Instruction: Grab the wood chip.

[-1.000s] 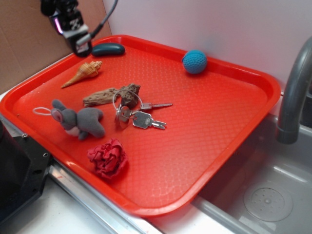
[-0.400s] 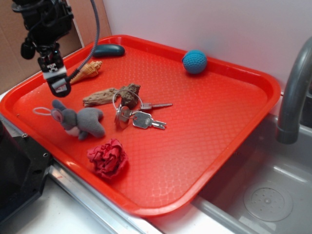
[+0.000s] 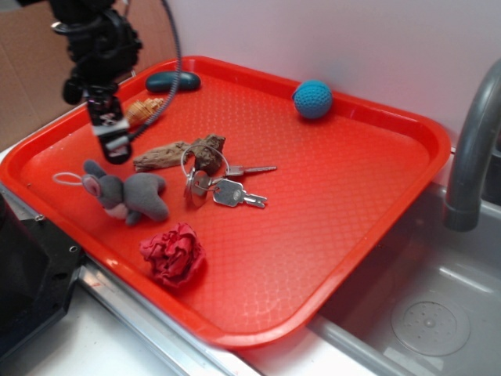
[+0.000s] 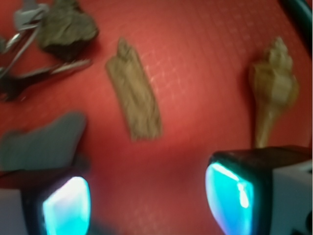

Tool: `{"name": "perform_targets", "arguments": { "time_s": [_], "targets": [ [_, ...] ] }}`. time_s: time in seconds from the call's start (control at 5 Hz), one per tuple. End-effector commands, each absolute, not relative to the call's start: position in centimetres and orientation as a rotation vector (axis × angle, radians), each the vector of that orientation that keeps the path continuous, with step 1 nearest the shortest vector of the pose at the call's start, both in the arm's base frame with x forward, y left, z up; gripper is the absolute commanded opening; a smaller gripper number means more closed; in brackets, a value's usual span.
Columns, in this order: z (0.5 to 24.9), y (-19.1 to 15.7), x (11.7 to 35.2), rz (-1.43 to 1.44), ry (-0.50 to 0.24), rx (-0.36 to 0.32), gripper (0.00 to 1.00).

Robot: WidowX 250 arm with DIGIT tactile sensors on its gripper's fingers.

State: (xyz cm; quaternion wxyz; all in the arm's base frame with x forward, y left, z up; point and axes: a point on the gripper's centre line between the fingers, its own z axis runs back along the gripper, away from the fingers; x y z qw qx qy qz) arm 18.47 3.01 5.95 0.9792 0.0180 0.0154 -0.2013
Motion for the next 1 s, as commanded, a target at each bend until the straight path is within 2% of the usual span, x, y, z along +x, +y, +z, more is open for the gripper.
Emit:
{"name": "perform_targets", "arguments": {
  "time_s": [0.0, 0.4, 0.8],
  "targets": [
    [3.2, 1.5, 23.2, -0.448, 0.031, 0.067, 1.0],
    [1.8, 1.4, 23.0, -0.458, 0.046, 0.033, 1.0],
    [1.3, 2.5, 21.1, -0.417, 0.043, -0.008, 1.0]
  ]
}}
